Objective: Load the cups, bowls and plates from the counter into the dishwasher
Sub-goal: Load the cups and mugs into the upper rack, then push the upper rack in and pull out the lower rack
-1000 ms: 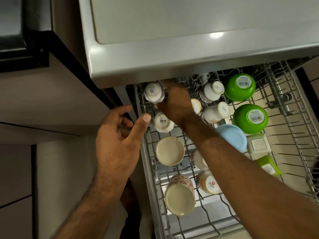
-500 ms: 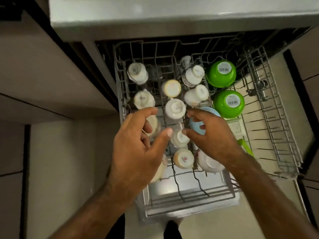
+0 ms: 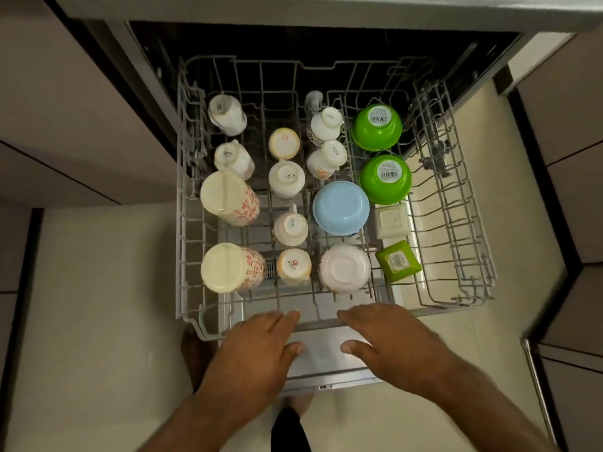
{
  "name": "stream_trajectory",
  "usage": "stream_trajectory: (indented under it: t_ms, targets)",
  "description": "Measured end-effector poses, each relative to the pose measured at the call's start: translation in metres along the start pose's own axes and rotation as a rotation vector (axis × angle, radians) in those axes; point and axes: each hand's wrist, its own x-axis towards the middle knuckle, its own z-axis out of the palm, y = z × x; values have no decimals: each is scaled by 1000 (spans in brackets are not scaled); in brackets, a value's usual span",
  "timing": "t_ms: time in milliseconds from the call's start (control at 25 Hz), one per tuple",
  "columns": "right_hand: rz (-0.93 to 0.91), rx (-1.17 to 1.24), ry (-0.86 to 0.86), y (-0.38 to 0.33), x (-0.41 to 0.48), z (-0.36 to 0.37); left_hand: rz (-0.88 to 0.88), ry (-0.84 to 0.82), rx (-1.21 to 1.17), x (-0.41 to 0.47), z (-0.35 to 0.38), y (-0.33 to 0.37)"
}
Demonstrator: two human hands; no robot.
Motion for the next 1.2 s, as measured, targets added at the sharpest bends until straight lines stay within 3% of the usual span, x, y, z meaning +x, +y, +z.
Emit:
stream_trajectory:
  t_ms: [200,400,840,1200]
  targets:
    - [-50,-91,248,22,11,33,50,209,182,7,25,-6]
    - [-15,-116,516,39,16,46,31,268,214,8,29,-8]
    - [241,-151,642,46,49,30,25,445,319,52,9,-20]
    - [229,-112,709,72,125,-35,42,517,376,139,-41,-46]
